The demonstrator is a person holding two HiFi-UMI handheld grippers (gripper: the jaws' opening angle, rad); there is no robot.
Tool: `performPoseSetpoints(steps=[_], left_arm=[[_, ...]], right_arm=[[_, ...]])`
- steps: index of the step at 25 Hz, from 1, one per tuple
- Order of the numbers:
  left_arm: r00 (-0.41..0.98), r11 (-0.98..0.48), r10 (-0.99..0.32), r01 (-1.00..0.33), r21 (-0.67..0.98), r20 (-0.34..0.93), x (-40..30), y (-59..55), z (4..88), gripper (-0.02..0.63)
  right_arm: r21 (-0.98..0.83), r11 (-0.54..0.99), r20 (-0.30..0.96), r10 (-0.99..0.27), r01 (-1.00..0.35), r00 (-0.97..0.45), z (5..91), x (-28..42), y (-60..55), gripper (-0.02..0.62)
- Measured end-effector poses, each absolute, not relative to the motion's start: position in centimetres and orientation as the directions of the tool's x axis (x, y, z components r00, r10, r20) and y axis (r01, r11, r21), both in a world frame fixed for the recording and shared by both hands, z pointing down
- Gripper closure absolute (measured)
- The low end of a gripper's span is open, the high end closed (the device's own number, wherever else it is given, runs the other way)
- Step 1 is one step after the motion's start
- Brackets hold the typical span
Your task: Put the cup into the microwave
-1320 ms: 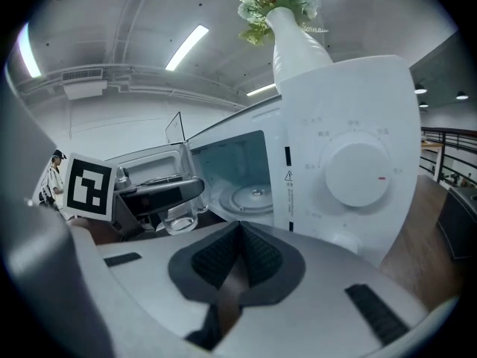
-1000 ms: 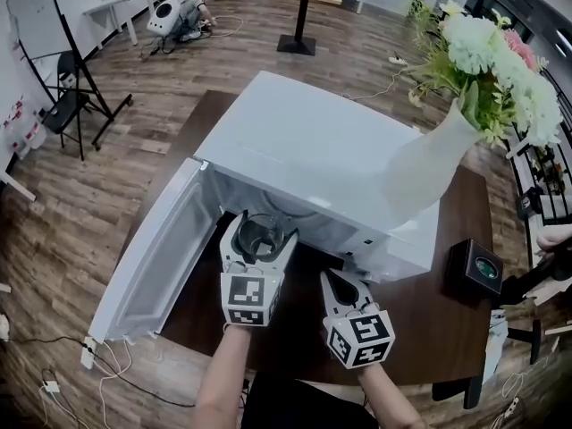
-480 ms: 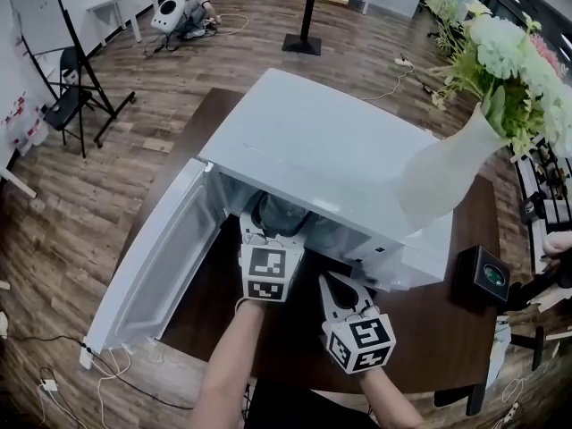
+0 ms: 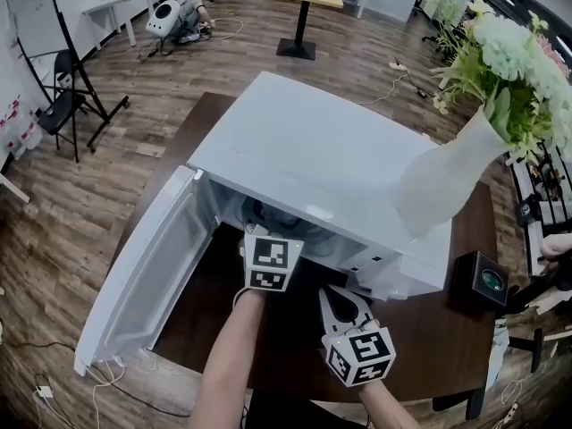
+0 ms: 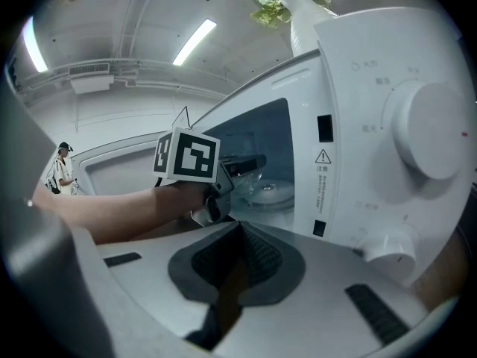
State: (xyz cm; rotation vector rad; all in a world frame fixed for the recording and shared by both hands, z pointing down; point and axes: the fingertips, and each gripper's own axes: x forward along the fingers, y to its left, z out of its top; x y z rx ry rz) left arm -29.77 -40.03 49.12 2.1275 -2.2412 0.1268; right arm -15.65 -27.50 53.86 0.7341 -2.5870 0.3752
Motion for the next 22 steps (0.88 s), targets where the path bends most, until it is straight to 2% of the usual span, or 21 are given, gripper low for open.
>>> performPoseSetpoints(steps=[22], left_arm=[[-0.057, 0.054, -0.996, -0.998, -0.038, 0.075, -29.9, -41.5, 50.1, 0.184]], right_arm=[[-0.139, 0.815, 0.484, -0.44, -0.563, -0.757, 54.5, -14.9, -28.0, 0.603]])
